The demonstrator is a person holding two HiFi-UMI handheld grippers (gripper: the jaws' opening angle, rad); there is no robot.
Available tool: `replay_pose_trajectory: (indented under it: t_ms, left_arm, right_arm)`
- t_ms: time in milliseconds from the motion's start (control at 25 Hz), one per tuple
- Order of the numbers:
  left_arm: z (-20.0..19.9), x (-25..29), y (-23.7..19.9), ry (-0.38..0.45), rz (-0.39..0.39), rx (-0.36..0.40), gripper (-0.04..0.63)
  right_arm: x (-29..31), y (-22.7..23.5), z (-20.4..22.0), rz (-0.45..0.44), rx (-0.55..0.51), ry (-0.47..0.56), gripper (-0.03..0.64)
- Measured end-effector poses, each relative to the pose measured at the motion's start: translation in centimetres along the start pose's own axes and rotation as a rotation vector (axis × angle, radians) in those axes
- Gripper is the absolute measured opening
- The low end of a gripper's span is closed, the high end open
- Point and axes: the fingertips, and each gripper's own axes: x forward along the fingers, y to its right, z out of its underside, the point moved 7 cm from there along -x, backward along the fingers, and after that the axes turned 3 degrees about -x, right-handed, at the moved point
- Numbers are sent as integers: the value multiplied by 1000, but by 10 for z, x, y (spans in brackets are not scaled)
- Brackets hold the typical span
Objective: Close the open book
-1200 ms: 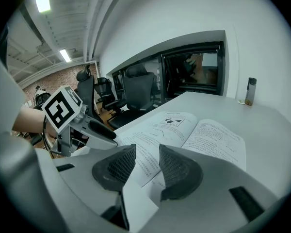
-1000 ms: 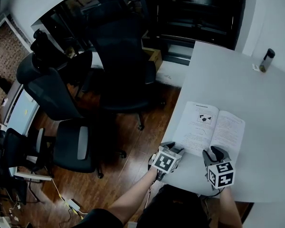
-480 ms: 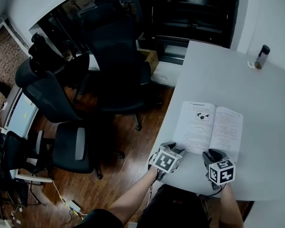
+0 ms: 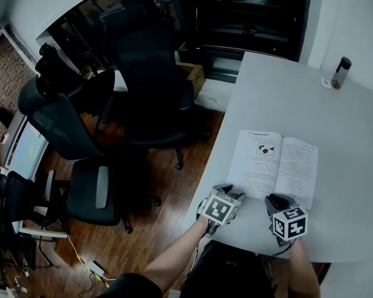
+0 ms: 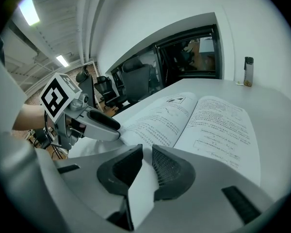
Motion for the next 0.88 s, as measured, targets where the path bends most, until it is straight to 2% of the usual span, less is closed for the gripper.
replay_pose_trajectory:
  t_ms: [320, 440, 720, 880]
  left_arm:
    - [-9, 9, 15, 13, 27, -8, 193]
    - [-12, 17, 29, 12, 59, -5, 160]
    - [-25, 35, 62, 30, 125, -5, 156]
    - [-37, 40, 81, 68, 179, -11, 156]
  right_arm:
    - [-8, 13, 3, -9, 41, 23, 49]
    - [-12, 19, 6, -11, 68, 38, 37]
    - [-19, 28, 8, -13, 101, 60, 26]
    - [-31, 41, 15, 1, 143, 74, 23]
